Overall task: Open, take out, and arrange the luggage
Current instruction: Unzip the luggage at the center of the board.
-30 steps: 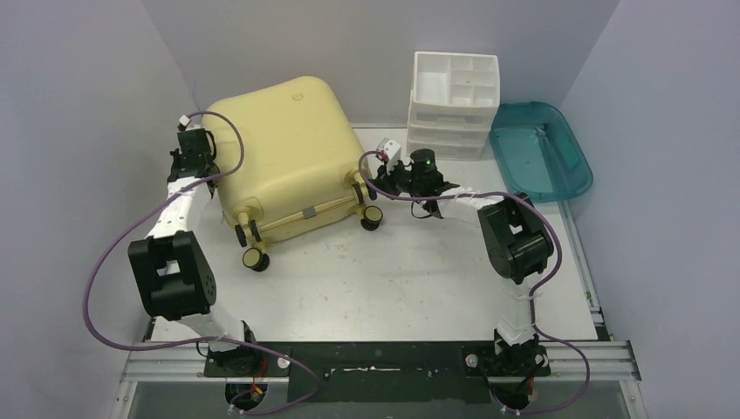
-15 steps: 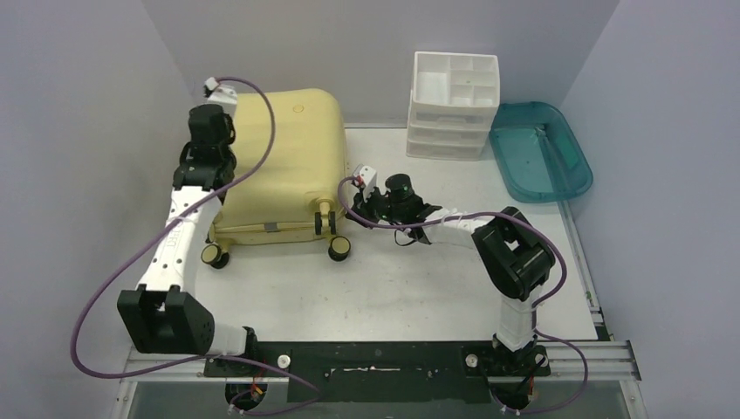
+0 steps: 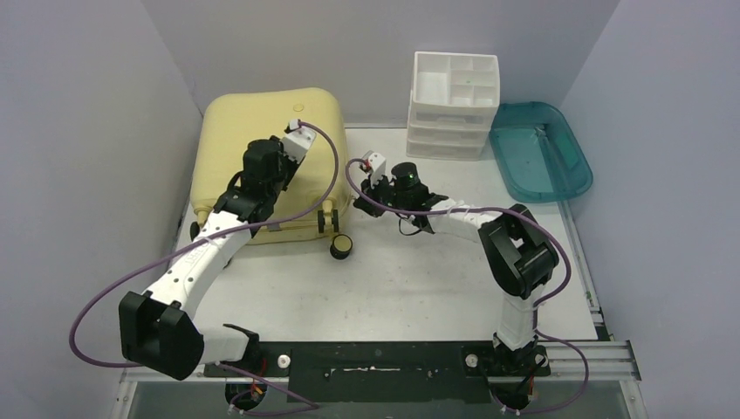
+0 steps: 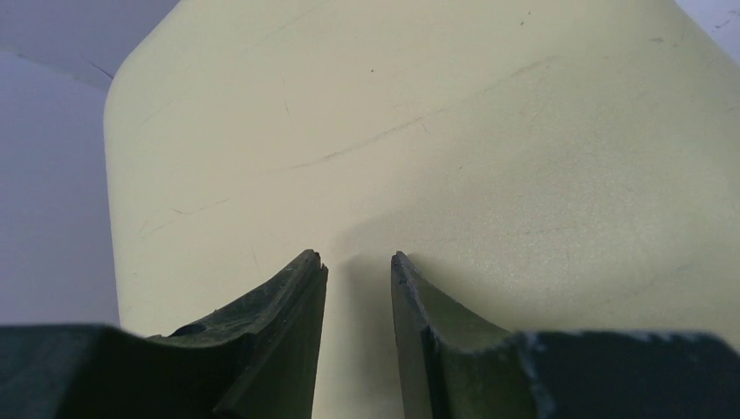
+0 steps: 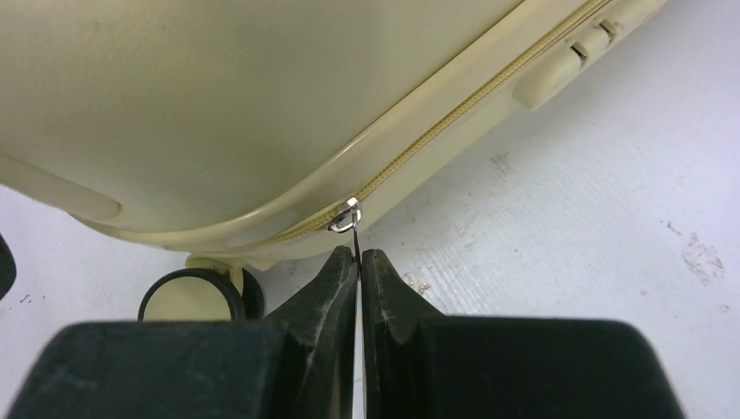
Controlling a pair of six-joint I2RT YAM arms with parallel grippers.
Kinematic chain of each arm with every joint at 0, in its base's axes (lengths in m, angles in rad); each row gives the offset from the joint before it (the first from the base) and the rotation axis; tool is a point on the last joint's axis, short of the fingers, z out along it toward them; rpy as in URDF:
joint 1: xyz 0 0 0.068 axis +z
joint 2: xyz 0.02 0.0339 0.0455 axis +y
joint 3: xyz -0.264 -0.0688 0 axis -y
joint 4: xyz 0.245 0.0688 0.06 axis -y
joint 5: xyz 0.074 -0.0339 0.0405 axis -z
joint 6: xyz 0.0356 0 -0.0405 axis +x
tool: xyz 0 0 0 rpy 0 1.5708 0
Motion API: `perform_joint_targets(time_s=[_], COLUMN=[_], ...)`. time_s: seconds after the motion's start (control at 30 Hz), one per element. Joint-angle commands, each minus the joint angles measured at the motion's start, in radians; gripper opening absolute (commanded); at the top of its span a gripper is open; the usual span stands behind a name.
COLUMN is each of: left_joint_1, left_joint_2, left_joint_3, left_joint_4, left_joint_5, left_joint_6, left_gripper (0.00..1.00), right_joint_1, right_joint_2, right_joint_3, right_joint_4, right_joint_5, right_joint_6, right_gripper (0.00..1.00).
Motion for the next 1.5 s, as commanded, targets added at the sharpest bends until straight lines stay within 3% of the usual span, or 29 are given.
perform_joint_targets(time_s=[0.0, 0.33, 0.47, 0.57, 0.63, 0.77, 0.87, 0.93, 0.97, 1.0, 1.1, 1.2, 1.27, 1.47], left_joint_1=[0.005, 0.007, 0.014, 0.031, 0.051, 0.073, 0.102, 0.155, 0.204, 0.259, 0.454, 0.539, 0.55, 0.585], left_joint_2=[0.002, -0.04, -0.072, -0.113, -0.15, -0.215, -0.216, -0.177, -0.155, -0.135, -0.069, 0.016, 0.07, 0.267], left_joint_3=[-0.104, -0.18, -0.205, -0.207, -0.212, -0.178, -0.088, 0.004, 0.057, 0.121, 0.216, 0.284, 0.306, 0.428], left_joint_4=[-0.107, -0.115, -0.116, -0.132, -0.135, -0.117, -0.079, -0.081, -0.099, -0.122, -0.165, -0.203, -0.184, -0.16], left_joint_5=[0.022, 0.007, 0.017, 0.048, 0.077, 0.043, -0.169, -0.304, -0.321, -0.3, -0.167, -0.089, -0.098, -0.155], left_joint_6=[0.007, 0.023, 0.029, 0.031, 0.034, 0.015, -0.028, -0.056, -0.074, -0.098, -0.166, -0.176, -0.162, -0.16], left_gripper=[0.32, 0.31, 0.31, 0.3, 0.3, 0.32, 0.37, 0.4, 0.42, 0.46, 0.6, 0.65, 0.6, 0.31], right_joint_1=[-0.065, -0.076, -0.085, -0.086, -0.084, -0.081, -0.091, -0.097, -0.101, -0.103, -0.111, -0.114, -0.116, -0.151], right_joint_2=[0.013, 0.272, 0.395, 0.442, 0.474, 0.475, 0.391, 0.305, 0.26, 0.209, 0.051, -0.095, -0.184, -0.386], right_joint_3=[0.13, 0.533, 0.771, 0.835, 0.882, 0.9, 0.849, 0.761, 0.718, 0.674, 0.521, 0.362, 0.258, -0.027], right_joint_4=[-0.043, -0.226, -0.329, -0.292, -0.3, -0.366, -0.428, -0.446, -0.452, -0.465, -0.471, -0.47, -0.456, -0.286], right_joint_5=[0.089, 0.15, 0.21, 0.297, 0.331, 0.294, 0.215, 0.161, 0.138, 0.119, 0.101, 0.113, 0.12, 0.056], right_joint_6=[-0.018, -0.019, -0.028, -0.083, -0.108, -0.161, -0.165, -0.166, -0.168, -0.177, -0.214, -0.264, -0.295, -0.332], right_gripper=[0.0, 0.0, 0.0, 0.02, 0.12, 0.6, 0.75, 0.81, 0.94, 0.99, 1.0, 1.0, 1.0, 1.0])
